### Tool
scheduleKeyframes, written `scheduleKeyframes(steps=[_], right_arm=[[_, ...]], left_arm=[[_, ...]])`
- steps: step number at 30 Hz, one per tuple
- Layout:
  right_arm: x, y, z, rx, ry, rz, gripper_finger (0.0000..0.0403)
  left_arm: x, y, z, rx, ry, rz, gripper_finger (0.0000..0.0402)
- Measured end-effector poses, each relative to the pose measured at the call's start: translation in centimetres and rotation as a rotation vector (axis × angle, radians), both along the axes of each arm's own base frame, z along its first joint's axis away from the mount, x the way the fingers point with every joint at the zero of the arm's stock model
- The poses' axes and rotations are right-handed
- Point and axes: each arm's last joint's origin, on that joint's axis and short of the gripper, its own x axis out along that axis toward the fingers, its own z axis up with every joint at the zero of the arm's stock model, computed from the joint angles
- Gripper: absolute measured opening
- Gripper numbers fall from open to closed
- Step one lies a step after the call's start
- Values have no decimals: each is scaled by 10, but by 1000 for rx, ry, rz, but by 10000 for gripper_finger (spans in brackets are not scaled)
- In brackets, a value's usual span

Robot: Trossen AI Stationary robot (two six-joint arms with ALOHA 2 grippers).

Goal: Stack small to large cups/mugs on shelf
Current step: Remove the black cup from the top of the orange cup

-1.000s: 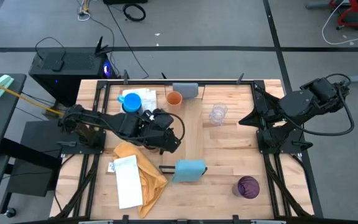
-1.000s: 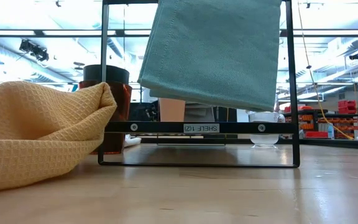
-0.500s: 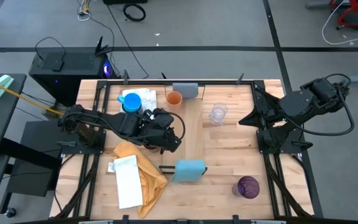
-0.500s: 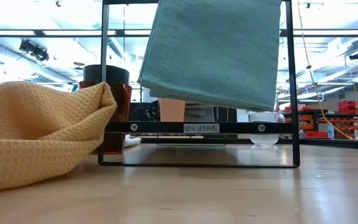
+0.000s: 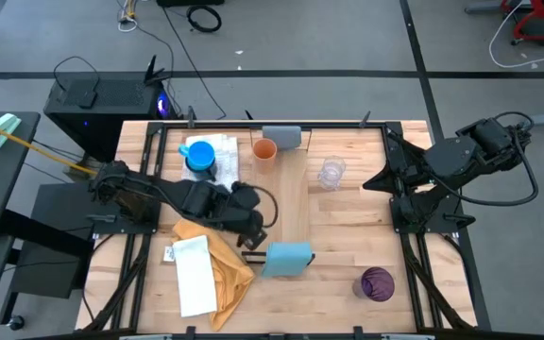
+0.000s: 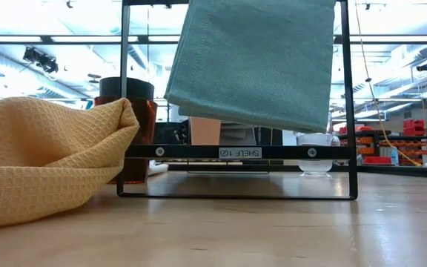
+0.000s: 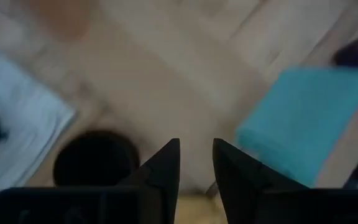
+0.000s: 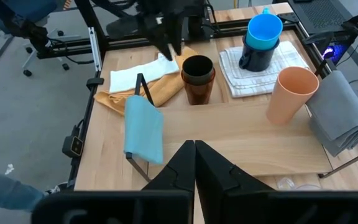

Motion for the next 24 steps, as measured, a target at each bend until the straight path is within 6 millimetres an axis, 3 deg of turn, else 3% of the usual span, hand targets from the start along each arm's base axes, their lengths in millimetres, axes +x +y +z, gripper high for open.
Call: scheduleKeyframes(steps=[9,19,24], right_arm=[[0,0,0,-11,-1,8,14],[0,0,0,-9,0,7,14],[0,0,0,-9,0,7,14]], left_arm=[[-20,11,-25,-43,258,202,139],[-16,19,-47,-111,367,84,222],[-14,23,-53,-109,392,-4,243]])
